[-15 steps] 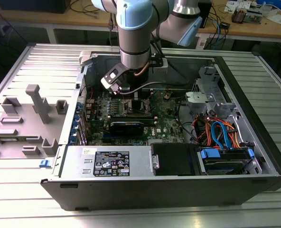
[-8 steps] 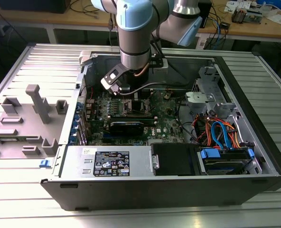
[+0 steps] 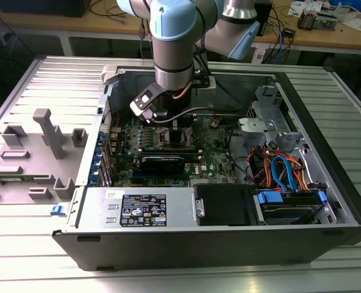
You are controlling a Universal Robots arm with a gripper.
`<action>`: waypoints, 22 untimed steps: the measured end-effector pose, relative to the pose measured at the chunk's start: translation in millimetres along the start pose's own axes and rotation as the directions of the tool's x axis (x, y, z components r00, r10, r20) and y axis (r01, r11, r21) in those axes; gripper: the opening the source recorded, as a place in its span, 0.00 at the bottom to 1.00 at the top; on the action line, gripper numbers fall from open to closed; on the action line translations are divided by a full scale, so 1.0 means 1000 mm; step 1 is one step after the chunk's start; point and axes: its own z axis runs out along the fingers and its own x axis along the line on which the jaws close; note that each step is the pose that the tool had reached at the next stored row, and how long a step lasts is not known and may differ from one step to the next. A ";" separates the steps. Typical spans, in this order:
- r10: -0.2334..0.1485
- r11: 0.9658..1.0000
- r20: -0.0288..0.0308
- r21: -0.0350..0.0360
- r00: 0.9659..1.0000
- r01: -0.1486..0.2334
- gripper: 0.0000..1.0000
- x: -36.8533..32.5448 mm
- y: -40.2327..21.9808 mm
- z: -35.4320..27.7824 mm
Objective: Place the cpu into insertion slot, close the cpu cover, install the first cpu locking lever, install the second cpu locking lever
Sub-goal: 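Place the cpu into insertion slot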
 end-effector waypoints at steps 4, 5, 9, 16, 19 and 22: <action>0.000 1.000 0.000 0.000 1.000 0.000 0.62 0.0007 0.0000 0.0004; 0.000 1.000 0.000 0.000 1.000 0.000 0.62 0.0009 -0.0001 0.0006; 0.005 1.000 0.000 0.000 1.000 -0.005 0.62 0.0009 -0.0001 0.0017; 0.006 1.000 0.000 0.000 1.000 -0.006 0.62 0.0009 -0.0001 0.0018; 0.006 1.000 0.000 0.000 1.000 -0.006 0.62 0.0009 -0.0001 0.0018; 0.006 1.000 0.000 0.000 1.000 -0.006 0.62 0.0009 -0.0001 0.0018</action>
